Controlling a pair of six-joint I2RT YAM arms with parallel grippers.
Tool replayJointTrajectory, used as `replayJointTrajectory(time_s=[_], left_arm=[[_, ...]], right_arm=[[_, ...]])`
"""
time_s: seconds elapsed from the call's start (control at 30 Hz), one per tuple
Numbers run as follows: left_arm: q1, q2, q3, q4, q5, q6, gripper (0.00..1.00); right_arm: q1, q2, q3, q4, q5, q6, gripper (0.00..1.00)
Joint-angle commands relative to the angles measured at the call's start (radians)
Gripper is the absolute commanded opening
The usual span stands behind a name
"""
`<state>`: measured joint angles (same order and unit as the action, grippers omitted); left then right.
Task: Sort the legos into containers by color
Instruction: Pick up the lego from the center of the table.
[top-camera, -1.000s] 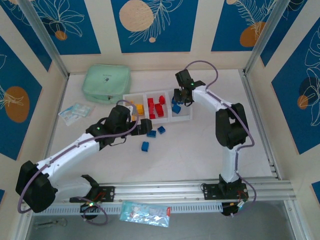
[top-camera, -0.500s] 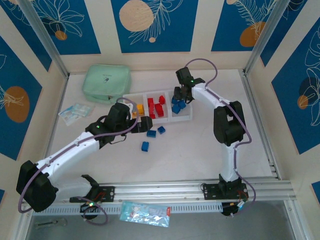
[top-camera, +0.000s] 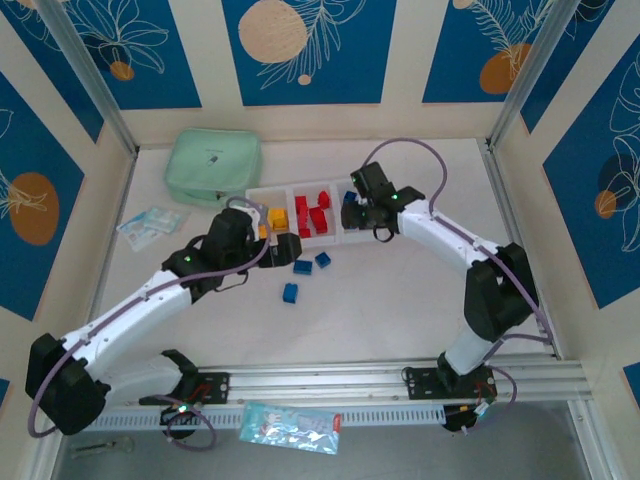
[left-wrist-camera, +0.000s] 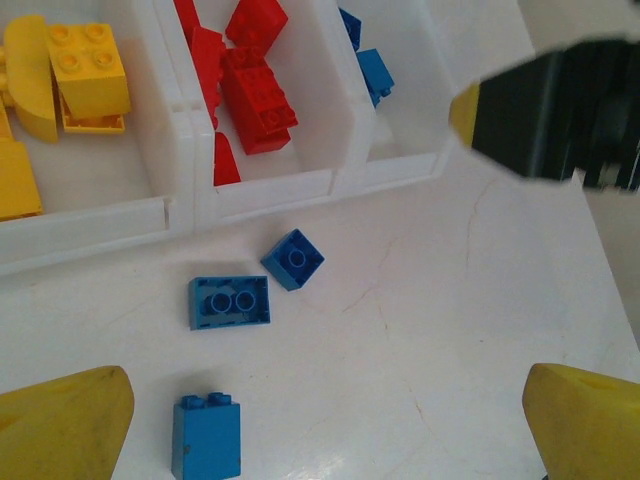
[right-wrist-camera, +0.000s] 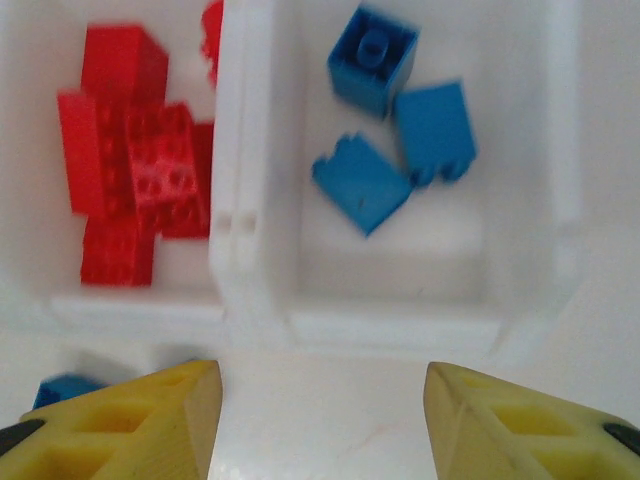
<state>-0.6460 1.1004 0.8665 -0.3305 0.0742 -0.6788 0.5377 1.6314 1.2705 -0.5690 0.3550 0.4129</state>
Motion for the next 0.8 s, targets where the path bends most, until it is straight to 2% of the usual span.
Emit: replayJointTrajectory(time_s=[0.0, 0.13, 0.3, 0.5, 0.77], left_arm=[[0.014, -0.051, -0.043, -0.036, -0.02, -0.007, 0.99], [0.014, -0.113, -0.094, -0.056, -0.048, -0.027, 0.99], [0.016, -0.18, -0.154, -0.079, -0.085, -0.056, 0.99], [0.017, -0.231, -0.184, -0.107, -0.106, -0.077, 0.99], [0.017, -0.247, -0.191, -0.118, -0.118, -0.082, 0.99]], right_arm=[[0.047, -0.059, -0.08, -0.005, -0.017, 0.062, 0.57], [0.119, -0.081, -0.162, 0.029, -0.041, 0.121, 0.58], [0.217, -0.029, -0.185, 0.078, -0.054, 0.175, 0.62], [0.298, 0.074, -0.123, 0.102, -0.059, 0.209, 0.65], [0.345, 0.194, -0.008, 0.085, -0.043, 0.29, 0.69]])
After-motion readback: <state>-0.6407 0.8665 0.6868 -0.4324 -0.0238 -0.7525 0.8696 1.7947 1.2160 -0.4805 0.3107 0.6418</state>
